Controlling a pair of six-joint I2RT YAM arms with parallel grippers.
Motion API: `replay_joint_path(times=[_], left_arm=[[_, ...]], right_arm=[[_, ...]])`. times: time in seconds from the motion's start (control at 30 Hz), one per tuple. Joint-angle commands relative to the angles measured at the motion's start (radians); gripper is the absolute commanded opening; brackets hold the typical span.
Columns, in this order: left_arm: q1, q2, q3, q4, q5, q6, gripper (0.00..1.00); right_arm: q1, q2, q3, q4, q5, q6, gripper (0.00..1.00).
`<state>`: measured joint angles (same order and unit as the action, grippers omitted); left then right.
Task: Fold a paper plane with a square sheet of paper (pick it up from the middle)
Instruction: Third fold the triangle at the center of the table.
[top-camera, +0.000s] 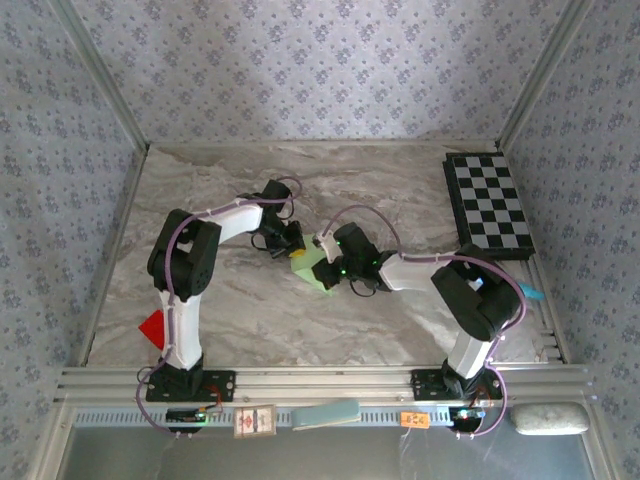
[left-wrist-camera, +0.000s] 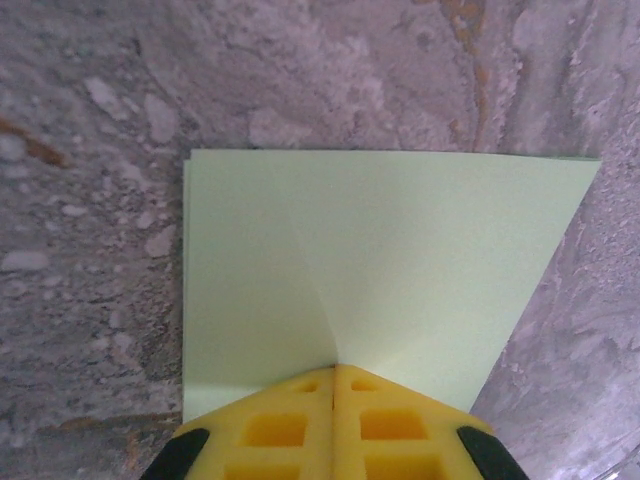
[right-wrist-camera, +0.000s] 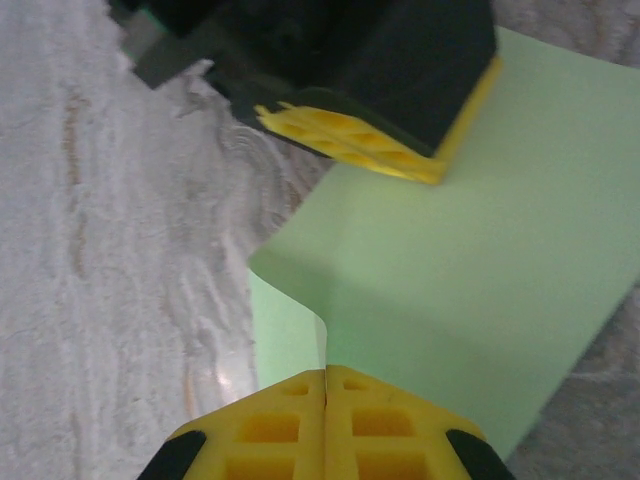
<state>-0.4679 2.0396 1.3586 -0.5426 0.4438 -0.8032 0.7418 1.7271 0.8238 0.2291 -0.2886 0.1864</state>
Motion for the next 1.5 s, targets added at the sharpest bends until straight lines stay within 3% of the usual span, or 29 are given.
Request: replay_joint_path(times=[0.0, 0.43, 1.47], left_arm=[[-0.017, 0.064, -0.008, -0.062, -0.053, 0.022, 0.05], [-0.018, 0.065, -0.003, -0.052, -0.037, 0.02, 0.05], [-0.02, 0.044, 0.021, -0.056, -0.024, 0.024, 0.04]], right_arm=[[-0.005, 0.02, 0.032, -0.051, 0.086, 0.03, 0.0], [-0.001, 0.035, 0.06, -0.112, 0.161, 0.041, 0.0], [-0.003, 0.093, 0.115, -0.209, 0.178, 0.059, 0.0]])
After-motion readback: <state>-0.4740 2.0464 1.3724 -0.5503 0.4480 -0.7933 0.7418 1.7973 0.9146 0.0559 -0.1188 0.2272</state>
